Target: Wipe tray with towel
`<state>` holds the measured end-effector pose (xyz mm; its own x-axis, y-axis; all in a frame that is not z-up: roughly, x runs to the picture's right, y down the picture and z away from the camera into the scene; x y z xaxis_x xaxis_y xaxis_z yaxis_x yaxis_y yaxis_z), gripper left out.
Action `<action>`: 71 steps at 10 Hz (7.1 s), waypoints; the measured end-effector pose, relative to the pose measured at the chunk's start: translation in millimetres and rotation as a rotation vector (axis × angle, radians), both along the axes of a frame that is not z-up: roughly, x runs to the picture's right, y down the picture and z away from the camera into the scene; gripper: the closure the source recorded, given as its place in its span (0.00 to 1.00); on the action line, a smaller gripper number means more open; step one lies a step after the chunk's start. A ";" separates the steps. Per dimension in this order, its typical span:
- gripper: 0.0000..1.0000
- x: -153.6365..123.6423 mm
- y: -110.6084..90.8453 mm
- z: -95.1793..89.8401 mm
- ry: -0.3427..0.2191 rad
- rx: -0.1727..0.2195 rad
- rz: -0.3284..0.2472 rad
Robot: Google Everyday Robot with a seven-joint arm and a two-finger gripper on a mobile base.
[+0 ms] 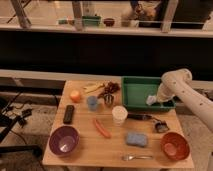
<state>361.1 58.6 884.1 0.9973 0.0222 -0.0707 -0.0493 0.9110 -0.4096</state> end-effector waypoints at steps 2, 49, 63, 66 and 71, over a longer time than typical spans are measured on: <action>0.97 0.4 -8.1 11.8 0.007 -0.005 -0.012; 0.97 -52.0 -48.7 87.9 0.030 -0.055 -0.101; 0.97 -86.2 -23.3 11.8 -0.081 0.008 -0.051; 0.97 -71.0 -28.6 6.6 -0.053 0.020 -0.043; 0.97 -71.8 -53.2 35.7 -0.089 0.036 0.047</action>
<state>289.4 5.4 919.8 0.9973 0.0703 0.0193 -0.0577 0.9228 -0.3810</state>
